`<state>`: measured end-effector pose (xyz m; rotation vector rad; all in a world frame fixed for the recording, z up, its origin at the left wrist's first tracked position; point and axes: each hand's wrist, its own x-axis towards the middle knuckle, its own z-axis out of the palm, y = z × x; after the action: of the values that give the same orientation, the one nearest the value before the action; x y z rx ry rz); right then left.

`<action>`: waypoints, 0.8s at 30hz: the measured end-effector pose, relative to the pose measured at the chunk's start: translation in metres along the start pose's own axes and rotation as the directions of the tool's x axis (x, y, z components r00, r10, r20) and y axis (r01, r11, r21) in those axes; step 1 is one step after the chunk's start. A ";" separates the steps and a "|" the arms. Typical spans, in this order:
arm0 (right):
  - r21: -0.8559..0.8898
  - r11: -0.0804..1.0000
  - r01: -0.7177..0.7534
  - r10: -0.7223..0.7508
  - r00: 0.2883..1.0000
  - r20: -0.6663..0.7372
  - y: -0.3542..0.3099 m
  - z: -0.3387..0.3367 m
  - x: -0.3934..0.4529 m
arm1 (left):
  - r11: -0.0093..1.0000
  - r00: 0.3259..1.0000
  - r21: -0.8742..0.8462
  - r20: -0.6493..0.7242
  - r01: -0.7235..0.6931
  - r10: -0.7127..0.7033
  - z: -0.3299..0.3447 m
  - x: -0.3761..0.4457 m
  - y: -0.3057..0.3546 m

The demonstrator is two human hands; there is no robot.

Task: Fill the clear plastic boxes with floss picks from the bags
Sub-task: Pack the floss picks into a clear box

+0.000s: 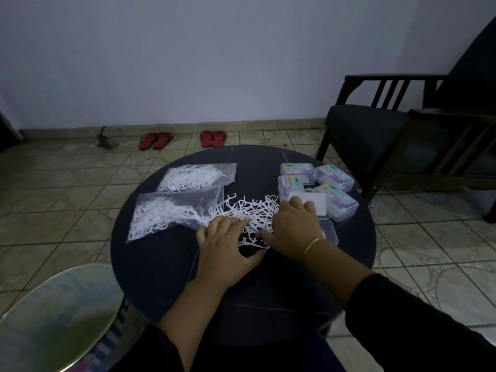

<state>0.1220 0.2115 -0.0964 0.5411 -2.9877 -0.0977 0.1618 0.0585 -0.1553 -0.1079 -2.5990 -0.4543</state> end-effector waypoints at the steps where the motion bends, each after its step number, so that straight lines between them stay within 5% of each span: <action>1: -0.019 1.000 -0.014 0.014 1.000 0.027 -0.003 0.002 0.001 | 1.000 1.000 0.005 0.008 -0.001 0.001 0.000 0.000 -0.001; 17: 0.211 0.961 -0.177 0.187 0.982 -0.032 0.002 0.002 0.005 | 0.999 1.000 -0.030 0.004 0.013 -0.013 -0.002 0.000 -0.002; 24: 0.440 0.881 -0.175 0.222 0.973 -0.057 0.041 0.001 0.000 | 0.999 0.999 -0.046 0.034 0.013 -0.012 -0.003 0.004 -0.004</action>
<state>0.1070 0.2502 -0.0945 0.2563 -2.9360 0.6076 0.1588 0.0538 -0.1524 -0.1159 -2.6241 -0.5220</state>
